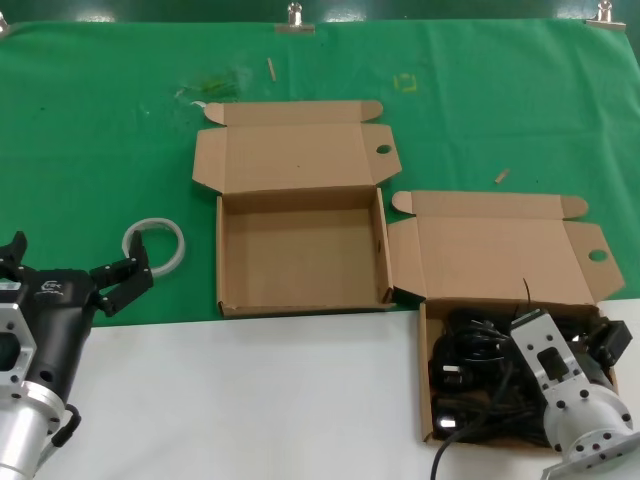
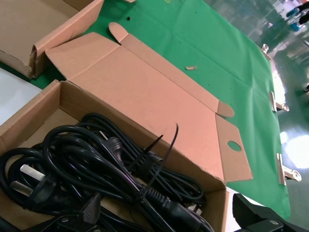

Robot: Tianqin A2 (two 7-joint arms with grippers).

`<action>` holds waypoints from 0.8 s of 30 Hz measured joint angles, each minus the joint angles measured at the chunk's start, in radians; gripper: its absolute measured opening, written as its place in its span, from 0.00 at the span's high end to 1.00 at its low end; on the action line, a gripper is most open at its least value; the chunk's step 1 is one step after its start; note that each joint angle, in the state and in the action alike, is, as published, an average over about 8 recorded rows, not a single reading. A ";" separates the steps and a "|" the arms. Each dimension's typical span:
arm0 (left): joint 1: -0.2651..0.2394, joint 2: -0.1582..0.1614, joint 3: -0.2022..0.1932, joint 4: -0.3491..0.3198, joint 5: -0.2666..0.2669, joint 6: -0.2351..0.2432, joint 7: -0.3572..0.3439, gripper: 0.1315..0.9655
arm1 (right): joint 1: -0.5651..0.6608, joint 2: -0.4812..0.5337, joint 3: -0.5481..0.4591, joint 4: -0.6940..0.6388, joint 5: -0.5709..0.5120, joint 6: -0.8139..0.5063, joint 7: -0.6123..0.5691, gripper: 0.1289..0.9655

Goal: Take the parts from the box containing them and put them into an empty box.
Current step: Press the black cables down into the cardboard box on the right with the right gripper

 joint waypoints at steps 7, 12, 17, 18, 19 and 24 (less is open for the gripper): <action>0.000 0.000 0.000 0.000 0.000 0.000 0.000 0.00 | 0.009 0.000 -0.008 -0.013 0.000 -0.006 0.004 0.07; 0.000 0.000 0.000 0.000 0.000 0.000 0.000 0.00 | 0.007 0.000 -0.007 -0.013 0.000 -0.006 0.002 0.09; 0.000 0.000 0.000 0.000 0.000 0.000 0.000 0.00 | -0.004 0.000 0.006 -0.008 0.000 -0.004 -0.006 0.17; 0.000 0.000 0.000 0.000 0.000 0.000 0.000 0.00 | -0.006 0.000 0.009 -0.006 0.000 -0.003 -0.008 0.19; 0.000 0.000 0.000 0.000 0.000 0.000 0.000 0.00 | -0.009 0.000 0.013 -0.004 0.000 -0.002 -0.010 0.20; 0.000 0.000 0.000 0.000 0.000 0.000 0.000 0.00 | -0.021 0.000 0.029 0.005 0.000 -0.001 -0.016 0.30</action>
